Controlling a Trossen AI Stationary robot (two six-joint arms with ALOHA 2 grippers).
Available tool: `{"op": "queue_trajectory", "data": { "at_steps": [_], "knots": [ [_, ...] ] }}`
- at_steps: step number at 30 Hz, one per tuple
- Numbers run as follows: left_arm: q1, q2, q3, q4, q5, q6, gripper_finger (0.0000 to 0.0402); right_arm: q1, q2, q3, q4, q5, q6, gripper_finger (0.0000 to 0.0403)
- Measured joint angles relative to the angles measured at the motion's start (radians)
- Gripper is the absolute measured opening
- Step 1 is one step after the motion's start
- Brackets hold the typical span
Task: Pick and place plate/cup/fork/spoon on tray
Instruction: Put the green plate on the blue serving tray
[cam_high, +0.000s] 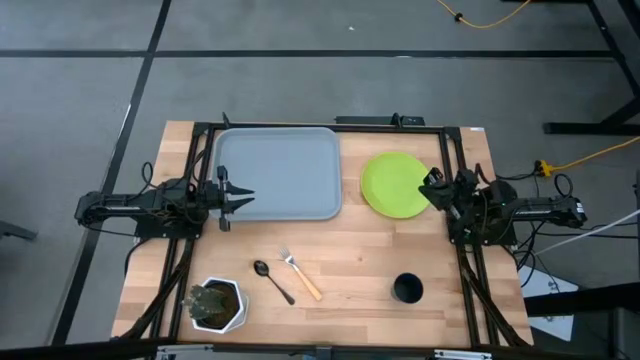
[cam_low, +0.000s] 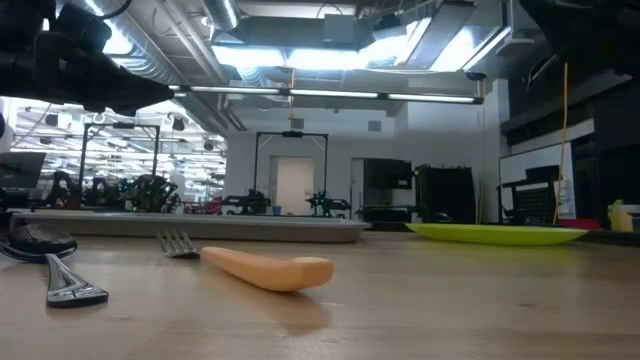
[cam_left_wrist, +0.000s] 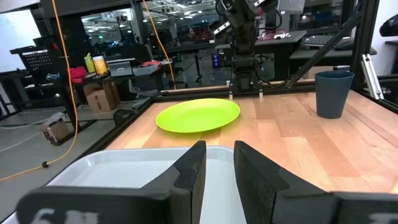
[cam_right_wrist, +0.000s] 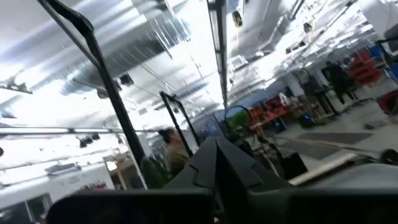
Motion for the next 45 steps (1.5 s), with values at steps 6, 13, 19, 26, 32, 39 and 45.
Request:
{"op": "queue_trajectory", "data": {
  "at_steps": [6, 13, 19, 26, 32, 39, 45],
  "knots": [
    [0.000, 0.000, 0.000, 0.000, 0.000, 0.000, 0.0077, 0.000, 0.002, 0.018, 0.188, -0.059, -0.076, 0.0010],
    [0.000, 0.000, 0.000, 0.000, 0.000, 0.000, 0.0077, 0.000, 0.135, 0.291, 0.086, -0.269, -0.371, 0.0010],
    [0.000, 0.000, 0.000, 0.000, 0.000, 0.000, 0.0077, 0.000, 0.406, 0.644, -0.736, 0.105, -0.467, 0.0010],
    [0.000, 0.000, 0.000, 0.000, 0.000, 0.000, 0.0077, 0.000, 0.671, 0.723, -1.193, 0.354, -0.211, 0.0010],
    [0.000, 0.000, 0.000, 0.000, 0.000, 0.000, 0.0076, 0.000, 0.825, 0.637, -1.147, 0.354, -0.126, 0.0010],
    [0.000, 0.000, 0.000, 0.000, 0.000, 0.000, 0.0076, 0.000, 0.956, 0.608, -1.083, 0.355, -0.082, 0.0010],
    [0.000, 0.000, 0.000, 0.000, 0.000, 0.000, 0.0076, 0.000, 1.020, 0.608, -1.083, 0.380, -0.073, 0.0010]
  ]
}}
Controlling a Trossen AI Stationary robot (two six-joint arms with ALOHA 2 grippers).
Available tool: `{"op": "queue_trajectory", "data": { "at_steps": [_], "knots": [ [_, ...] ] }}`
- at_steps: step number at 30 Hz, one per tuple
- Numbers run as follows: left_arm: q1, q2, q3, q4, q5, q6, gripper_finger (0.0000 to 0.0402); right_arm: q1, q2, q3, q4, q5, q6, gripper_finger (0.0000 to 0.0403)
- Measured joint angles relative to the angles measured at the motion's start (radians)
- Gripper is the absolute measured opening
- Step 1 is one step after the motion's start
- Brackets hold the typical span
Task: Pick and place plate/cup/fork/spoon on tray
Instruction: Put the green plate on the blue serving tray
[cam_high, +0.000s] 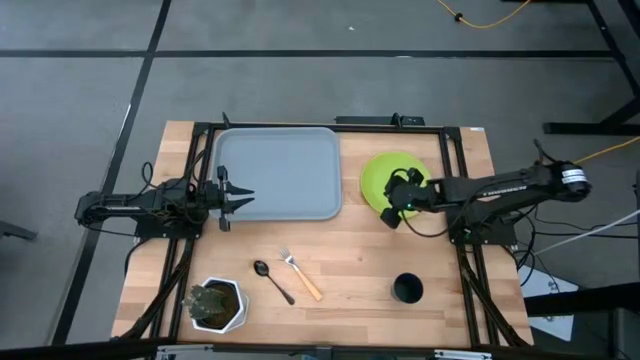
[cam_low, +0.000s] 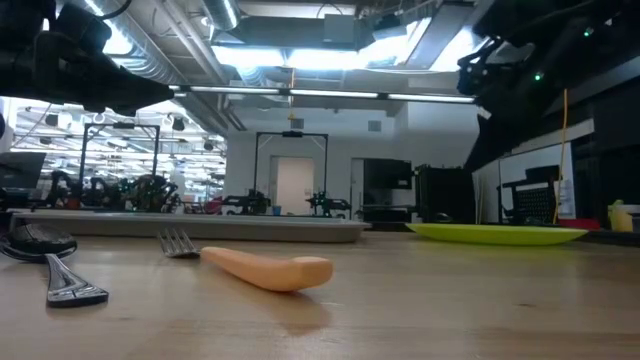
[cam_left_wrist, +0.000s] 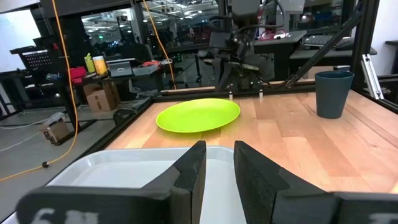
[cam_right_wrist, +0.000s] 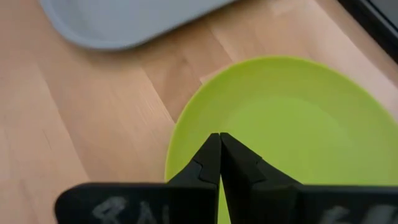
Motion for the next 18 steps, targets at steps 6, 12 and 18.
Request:
{"op": "queue_trajectory", "data": {
  "at_steps": [6, 12, 18],
  "knots": [
    [0.000, 0.000, 0.000, 0.000, 0.000, 0.000, 0.0076, 0.000, 0.027, 0.000, 0.001, -0.020, 0.000, 0.0025],
    [0.000, 0.000, 0.000, 0.000, 0.000, 0.000, 0.0076, 0.000, 0.033, 0.000, -0.004, -0.071, -0.034, 0.0051],
    [0.000, 0.000, 0.000, 0.000, 0.000, 0.000, 0.0076, 0.030, 0.033, 0.000, -0.027, -0.135, -0.045, 0.0101]
  ]
}}
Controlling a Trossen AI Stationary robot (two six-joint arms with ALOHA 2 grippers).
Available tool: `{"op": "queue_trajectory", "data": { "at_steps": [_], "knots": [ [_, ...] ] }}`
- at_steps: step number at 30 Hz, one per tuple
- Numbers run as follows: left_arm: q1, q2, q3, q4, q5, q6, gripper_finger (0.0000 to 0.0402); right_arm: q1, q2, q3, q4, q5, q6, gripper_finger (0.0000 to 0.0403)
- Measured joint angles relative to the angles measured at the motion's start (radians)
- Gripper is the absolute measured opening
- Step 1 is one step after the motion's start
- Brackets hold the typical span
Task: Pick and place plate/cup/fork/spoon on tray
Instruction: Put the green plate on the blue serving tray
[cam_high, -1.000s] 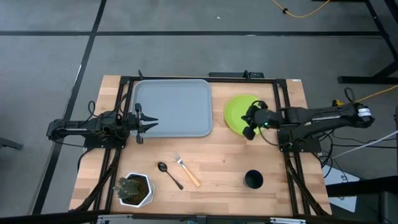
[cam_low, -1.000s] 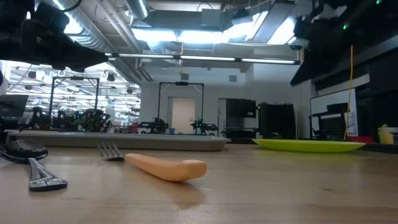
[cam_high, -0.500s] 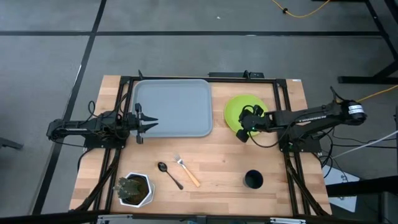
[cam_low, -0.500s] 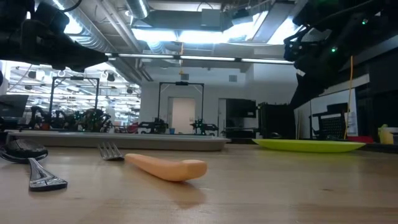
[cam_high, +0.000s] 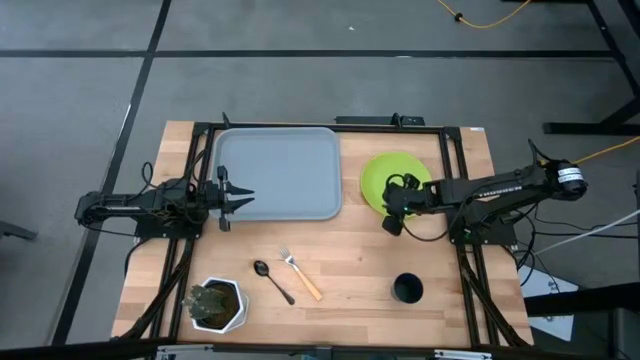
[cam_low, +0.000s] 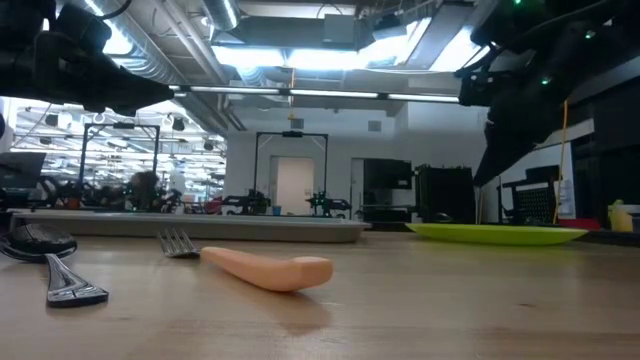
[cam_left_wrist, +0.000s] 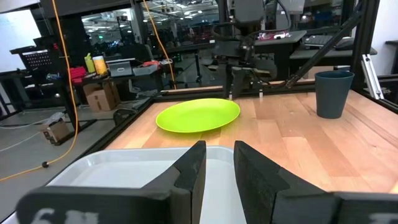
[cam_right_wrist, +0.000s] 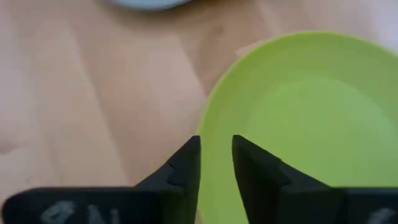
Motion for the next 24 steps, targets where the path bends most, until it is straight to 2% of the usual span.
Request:
{"op": "queue_trajectory", "data": {
  "at_steps": [6, 10, 13, 18, 24],
  "knots": [
    [0.000, 0.000, 0.000, 0.000, 0.000, 0.000, 0.0076, 0.063, 0.041, 0.000, -0.044, 0.013, -0.047, 0.0114],
    [0.000, 0.000, 0.000, 0.000, 0.000, 0.000, 0.0076, 0.102, 0.119, 0.000, -0.042, 0.018, -0.106, 0.0115],
    [0.000, 0.000, 0.000, 0.000, 0.000, 0.000, 0.0076, 0.120, 0.191, -0.001, -0.040, 0.062, -0.116, 0.0115],
    [0.000, 0.000, 0.000, 0.000, 0.000, 0.000, 0.0076, 0.126, 0.279, -0.001, -0.009, 0.138, -0.072, 0.0115],
    [0.000, 0.000, 0.000, 0.000, 0.000, 0.000, 0.0076, 0.126, 0.317, -0.001, -0.006, 0.199, 0.062, 0.0115]
  ]
}}
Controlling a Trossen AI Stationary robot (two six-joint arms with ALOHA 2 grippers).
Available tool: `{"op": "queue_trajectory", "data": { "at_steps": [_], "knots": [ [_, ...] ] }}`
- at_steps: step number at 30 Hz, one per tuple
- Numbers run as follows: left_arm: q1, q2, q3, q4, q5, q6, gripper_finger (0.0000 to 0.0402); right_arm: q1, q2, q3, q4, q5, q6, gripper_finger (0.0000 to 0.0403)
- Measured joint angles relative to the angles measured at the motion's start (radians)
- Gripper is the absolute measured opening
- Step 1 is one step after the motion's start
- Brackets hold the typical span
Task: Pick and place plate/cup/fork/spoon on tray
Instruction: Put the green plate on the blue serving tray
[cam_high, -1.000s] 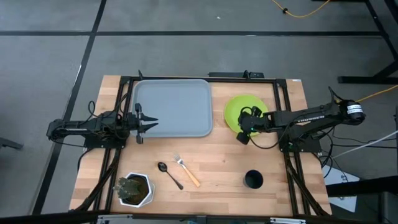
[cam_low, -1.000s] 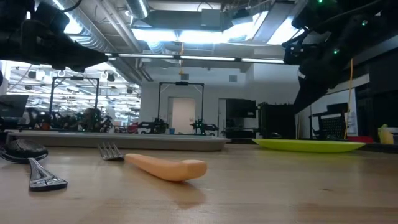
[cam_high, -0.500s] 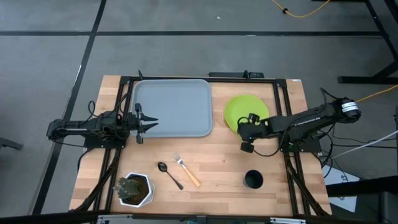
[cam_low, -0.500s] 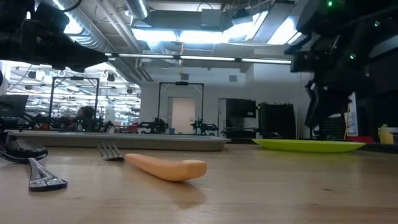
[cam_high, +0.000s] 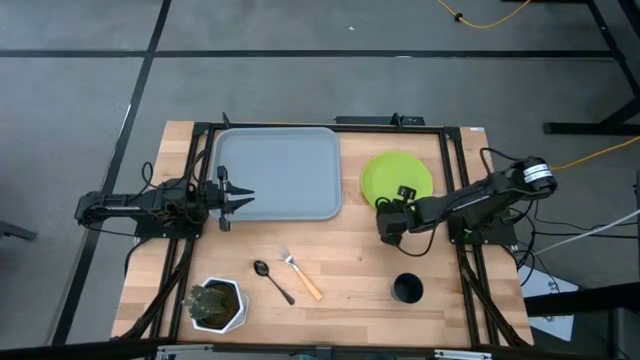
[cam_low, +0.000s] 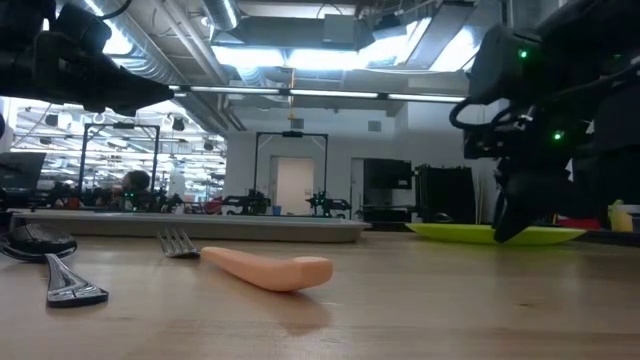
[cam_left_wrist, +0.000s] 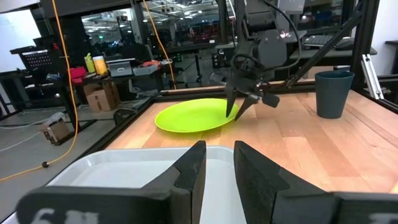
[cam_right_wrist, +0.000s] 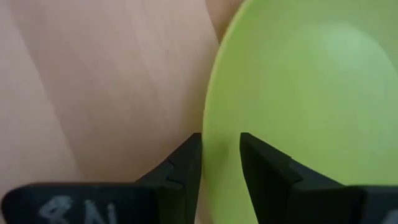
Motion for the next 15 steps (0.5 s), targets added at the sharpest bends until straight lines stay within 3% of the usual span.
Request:
{"op": "queue_trajectory", "data": {
  "at_steps": [6, 13, 15],
  "knots": [
    [0.000, 0.000, 0.000, 0.000, 0.000, 0.000, 0.0076, 0.000, 0.031, 0.000, 0.007, 0.004, 0.032, 0.0102],
    [0.000, 0.000, 0.000, 0.000, 0.000, 0.000, 0.0076, -0.001, 0.050, 0.002, 0.033, 0.098, 0.090, 0.0018],
    [0.000, 0.000, 0.000, 0.000, 0.000, 0.000, 0.0076, -0.001, 0.048, 0.016, 0.029, 0.145, 0.072, 0.0011]
  ]
}}
